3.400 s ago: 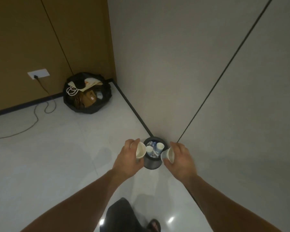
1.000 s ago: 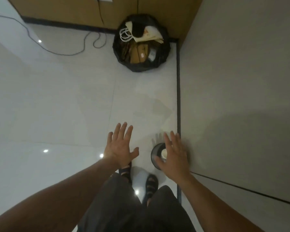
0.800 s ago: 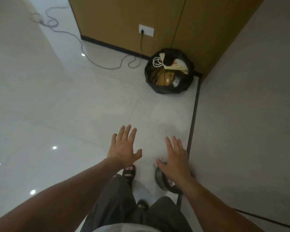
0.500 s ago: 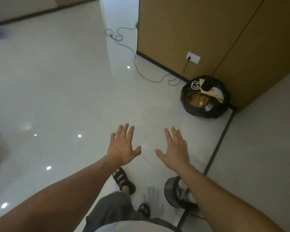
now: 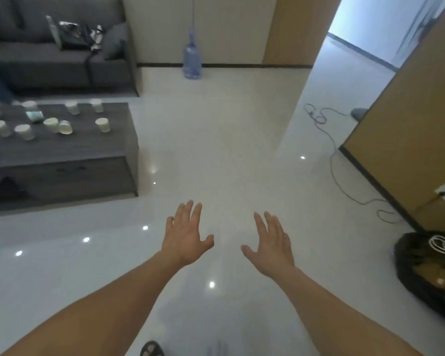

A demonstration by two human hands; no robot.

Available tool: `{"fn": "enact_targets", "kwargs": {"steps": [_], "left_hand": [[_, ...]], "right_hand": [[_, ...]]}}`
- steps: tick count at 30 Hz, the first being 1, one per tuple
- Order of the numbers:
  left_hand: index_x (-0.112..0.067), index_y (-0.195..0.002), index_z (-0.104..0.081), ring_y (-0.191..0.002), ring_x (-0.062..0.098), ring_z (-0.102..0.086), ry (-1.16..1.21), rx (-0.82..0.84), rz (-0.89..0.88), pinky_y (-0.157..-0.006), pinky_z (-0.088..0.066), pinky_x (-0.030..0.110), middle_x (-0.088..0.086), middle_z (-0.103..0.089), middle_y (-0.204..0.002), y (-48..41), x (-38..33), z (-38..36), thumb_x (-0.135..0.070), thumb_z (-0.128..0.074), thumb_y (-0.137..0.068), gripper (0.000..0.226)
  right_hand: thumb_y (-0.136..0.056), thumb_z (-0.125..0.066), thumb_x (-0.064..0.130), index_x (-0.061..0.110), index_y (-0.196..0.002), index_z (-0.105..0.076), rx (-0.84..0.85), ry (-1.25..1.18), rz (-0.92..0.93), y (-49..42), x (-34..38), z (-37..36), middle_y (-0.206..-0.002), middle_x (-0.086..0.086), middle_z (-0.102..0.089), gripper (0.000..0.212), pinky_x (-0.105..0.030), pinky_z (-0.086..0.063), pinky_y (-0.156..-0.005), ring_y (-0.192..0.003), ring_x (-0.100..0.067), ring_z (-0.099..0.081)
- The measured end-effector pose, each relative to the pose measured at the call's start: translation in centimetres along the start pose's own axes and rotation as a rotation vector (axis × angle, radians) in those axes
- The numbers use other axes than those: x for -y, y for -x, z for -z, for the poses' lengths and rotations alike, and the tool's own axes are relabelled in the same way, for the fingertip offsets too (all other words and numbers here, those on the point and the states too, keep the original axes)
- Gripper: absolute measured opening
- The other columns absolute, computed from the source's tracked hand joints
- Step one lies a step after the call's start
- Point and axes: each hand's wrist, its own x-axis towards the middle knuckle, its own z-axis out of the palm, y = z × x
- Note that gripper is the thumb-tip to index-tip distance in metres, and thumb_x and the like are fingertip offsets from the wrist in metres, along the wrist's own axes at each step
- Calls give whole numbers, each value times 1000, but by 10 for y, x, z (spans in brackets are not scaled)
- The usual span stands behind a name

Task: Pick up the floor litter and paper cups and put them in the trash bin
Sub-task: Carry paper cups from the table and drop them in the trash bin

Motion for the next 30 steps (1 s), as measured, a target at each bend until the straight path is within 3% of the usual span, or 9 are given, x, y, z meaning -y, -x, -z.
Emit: {"fn": "enact_targets", "kwargs": {"steps": [6,10,18,30], "left_hand": [[-22,-152,-4,-147,25,1,-29,-58,280,-116,-11,49,3,-2,-160,17,172,57,-66,-46,-82,93],[-24,-152,-2,-147,24,2,-31,-101,384,-116,-10,49,1,0,-160,21,242,80,-67,-46,-81,93],[-26,-151,0,-147,23,4,3,-148,549,-116,-8,48,-1,2,-160,-17,331,103,-67,-45,-81,93],[-25,-152,-2,-147,21,0,-13,-190,717,-116,-14,45,-1,0,-160,-158,448,170,-63,-50,-81,94]], "right_hand": [[-89,-46,62,36,-153,10,64,-18,309,-48,187,-41,-161,7,15,89,-41,-6,-119,-148,-16,14],[-90,-46,62,33,-154,6,101,12,421,-70,267,-53,-163,4,12,88,-41,-10,-120,-150,-18,9],[-89,-47,62,31,-155,2,152,52,563,-169,374,-69,-163,1,7,88,-43,-13,-120,-150,-20,4],[-88,-52,57,26,-155,-6,178,74,740,-371,515,-68,-163,-3,-3,87,-42,-19,-119,-149,-23,-4]]}}
